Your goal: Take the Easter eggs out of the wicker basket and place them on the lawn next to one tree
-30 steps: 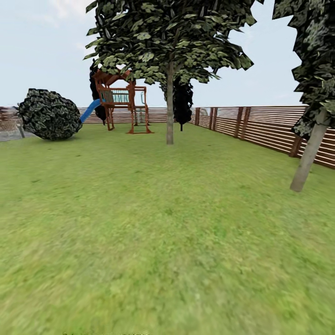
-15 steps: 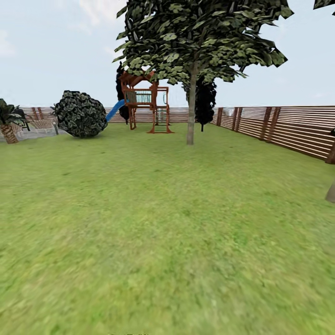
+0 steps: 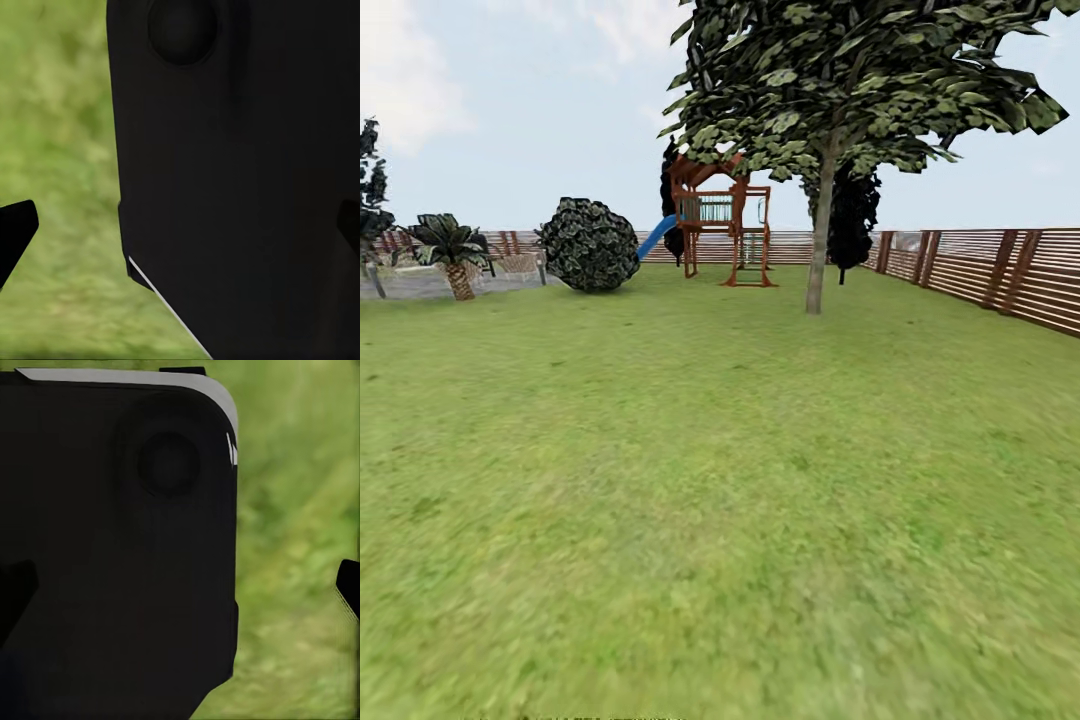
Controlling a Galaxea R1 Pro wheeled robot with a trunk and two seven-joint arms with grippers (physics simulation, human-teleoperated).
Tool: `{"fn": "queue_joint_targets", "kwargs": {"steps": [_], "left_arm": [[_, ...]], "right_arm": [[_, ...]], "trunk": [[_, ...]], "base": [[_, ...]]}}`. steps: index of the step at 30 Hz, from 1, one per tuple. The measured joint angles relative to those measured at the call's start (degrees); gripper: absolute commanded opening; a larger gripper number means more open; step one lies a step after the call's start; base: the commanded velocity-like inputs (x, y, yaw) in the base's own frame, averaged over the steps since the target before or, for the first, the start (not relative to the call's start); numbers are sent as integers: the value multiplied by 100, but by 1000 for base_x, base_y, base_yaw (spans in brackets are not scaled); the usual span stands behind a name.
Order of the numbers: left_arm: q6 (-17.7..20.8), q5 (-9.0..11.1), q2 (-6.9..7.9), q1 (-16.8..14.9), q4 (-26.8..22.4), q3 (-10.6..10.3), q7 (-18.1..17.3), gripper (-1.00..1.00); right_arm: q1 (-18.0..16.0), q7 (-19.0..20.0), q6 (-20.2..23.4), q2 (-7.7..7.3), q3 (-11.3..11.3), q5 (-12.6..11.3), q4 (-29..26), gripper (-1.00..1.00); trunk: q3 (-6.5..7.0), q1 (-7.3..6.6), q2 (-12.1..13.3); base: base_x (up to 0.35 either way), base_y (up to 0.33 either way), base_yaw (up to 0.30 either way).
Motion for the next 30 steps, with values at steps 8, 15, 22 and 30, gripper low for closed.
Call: {"fn": "queue_joint_targets", "kwargs": {"steps": [8, 15, 22, 30], "left_arm": [[0, 0, 0, 0, 0, 0, 0, 100], [0, 0, 0, 0, 0, 0, 0, 100], [0, 0, 0, 0, 0, 0, 0, 100], [0, 0, 0, 0, 0, 0, -2, 100]], "right_arm": [[0, 0, 0, 0, 0, 0, 0, 100], [0, -1, -2, 0, 0, 0, 0, 100], [0, -2, -3, 4, 1, 1, 0, 100], [0, 0, -1, 0, 0, -3, 0, 100]], "trunk": [[0, 0, 0], [0, 0, 0], [0, 0, 0], [0, 0, 0]], "base": [[0, 0, 297], [0, 0, 297], [0, 0, 297], [0, 0, 297]]}}
